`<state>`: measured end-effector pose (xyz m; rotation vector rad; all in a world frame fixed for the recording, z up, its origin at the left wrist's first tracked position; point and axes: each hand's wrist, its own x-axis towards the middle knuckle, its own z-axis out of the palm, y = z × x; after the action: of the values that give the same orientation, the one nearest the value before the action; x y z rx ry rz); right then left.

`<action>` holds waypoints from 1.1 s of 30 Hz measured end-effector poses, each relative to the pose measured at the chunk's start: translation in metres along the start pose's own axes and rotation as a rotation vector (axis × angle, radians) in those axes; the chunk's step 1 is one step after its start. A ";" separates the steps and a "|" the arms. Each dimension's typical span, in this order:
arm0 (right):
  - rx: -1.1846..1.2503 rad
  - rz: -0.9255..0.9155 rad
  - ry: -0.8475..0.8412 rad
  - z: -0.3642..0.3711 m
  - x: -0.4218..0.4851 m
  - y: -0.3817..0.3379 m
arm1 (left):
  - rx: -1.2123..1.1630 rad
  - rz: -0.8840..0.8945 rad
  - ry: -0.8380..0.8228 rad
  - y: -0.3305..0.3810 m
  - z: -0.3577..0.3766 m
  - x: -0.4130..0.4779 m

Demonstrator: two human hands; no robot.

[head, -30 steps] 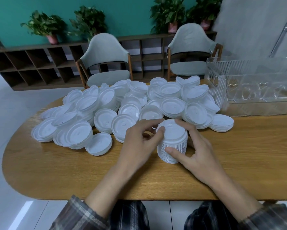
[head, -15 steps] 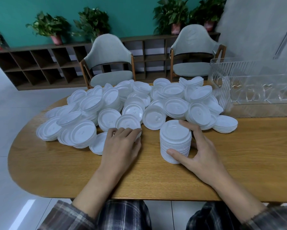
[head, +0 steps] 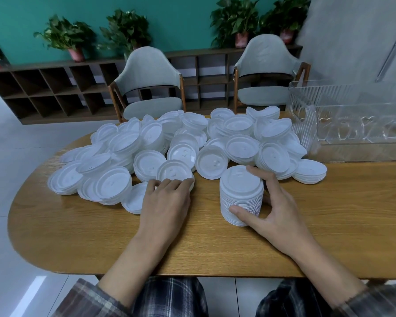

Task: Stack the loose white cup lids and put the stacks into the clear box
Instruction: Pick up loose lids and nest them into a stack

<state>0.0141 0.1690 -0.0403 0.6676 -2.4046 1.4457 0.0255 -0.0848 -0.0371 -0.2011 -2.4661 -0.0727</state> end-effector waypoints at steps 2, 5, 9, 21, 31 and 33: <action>-0.003 0.004 0.006 0.000 0.000 0.000 | 0.006 0.034 -0.010 -0.001 0.002 0.001; 0.002 0.005 0.009 0.000 0.000 0.000 | -0.081 0.059 -0.024 0.001 0.003 0.003; 0.001 0.008 0.012 0.001 0.000 0.001 | -0.273 0.015 -0.049 0.006 0.001 0.006; -0.006 0.011 0.010 0.000 0.001 0.002 | -0.486 -0.062 0.006 0.013 -0.004 0.017; 0.028 0.001 0.014 0.000 0.000 0.003 | -1.140 -0.557 0.165 0.043 -0.044 0.035; 0.019 -0.008 0.007 0.000 0.001 0.002 | -1.297 -0.632 0.083 0.046 -0.046 0.037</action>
<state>0.0121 0.1696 -0.0416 0.6749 -2.3828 1.4665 0.0322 -0.0392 0.0223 0.0593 -1.9268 -1.8654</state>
